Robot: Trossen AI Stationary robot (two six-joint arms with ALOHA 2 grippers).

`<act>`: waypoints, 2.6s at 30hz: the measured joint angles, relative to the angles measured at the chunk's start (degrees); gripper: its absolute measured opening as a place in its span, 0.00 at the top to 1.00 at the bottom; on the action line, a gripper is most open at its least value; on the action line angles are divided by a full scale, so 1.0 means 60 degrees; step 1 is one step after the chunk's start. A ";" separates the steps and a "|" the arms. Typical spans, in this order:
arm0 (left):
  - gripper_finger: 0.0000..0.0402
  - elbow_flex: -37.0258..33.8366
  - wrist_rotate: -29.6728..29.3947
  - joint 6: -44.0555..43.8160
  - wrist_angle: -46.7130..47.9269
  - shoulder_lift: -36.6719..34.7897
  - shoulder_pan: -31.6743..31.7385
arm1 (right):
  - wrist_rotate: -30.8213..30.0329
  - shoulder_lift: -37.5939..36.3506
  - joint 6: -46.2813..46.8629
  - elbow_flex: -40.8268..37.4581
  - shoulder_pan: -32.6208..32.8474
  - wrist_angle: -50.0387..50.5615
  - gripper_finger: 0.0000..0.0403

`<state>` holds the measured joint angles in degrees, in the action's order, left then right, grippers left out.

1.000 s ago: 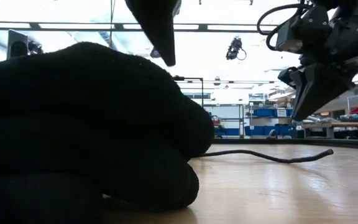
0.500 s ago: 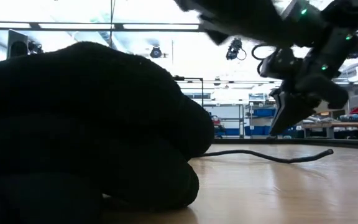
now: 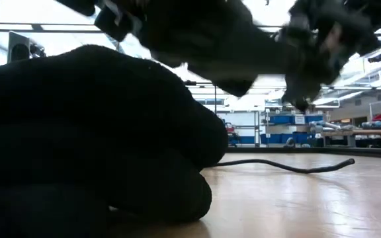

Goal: Coil cords
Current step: Return to Home Position

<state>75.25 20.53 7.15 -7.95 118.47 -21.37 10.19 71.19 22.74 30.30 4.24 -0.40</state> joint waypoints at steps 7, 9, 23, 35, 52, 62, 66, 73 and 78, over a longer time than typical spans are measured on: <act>1.00 -0.1712 -0.0524 0.0153 -0.0418 -0.1674 0.0084 | -0.0175 -0.2108 -0.1022 0.0004 0.0909 -0.1532 0.99; 1.00 -0.2162 -0.1059 0.0040 -0.0644 -0.2267 0.0104 | -0.0237 -0.2748 -0.1443 0.0004 0.1017 -0.1484 0.99; 1.00 -0.2621 -0.3917 0.0323 0.0322 -0.5182 0.0313 | -0.2936 -0.3994 -0.1049 0.0015 0.1240 -0.4539 0.97; 1.00 -0.2610 -0.4733 0.1346 0.0283 -0.6466 0.0331 | -0.3251 -0.3919 -0.1064 0.0007 0.1225 -0.5011 0.98; 1.00 -0.6325 -0.4946 0.1477 -0.5995 -0.7959 0.0256 | -0.3248 -0.3915 -0.1067 0.0007 0.1226 -0.4973 0.98; 1.00 -0.6354 -0.7441 0.0294 -0.4129 -0.8362 0.0269 | -0.3248 -0.3912 -0.1067 0.0007 0.1225 -0.4968 0.98; 1.00 -0.6347 -0.7080 0.0134 -0.4068 -0.8635 0.0236 | -0.3248 -0.3912 -0.1067 0.0007 0.1225 -0.4970 0.98; 1.00 -0.6794 -0.5599 0.0202 -0.4497 -0.9332 0.0243 | -0.3248 -0.3912 -0.1067 0.0007 0.1225 -0.4933 0.98; 1.00 -0.8625 -0.5227 -0.0294 -0.5957 -1.0493 0.0233 | -0.3248 -0.3912 -0.1067 0.0007 0.1225 -0.4969 0.98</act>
<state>23.50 -10.83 5.39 -43.70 55.52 -19.97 -9.30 47.72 16.34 30.35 11.60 -30.22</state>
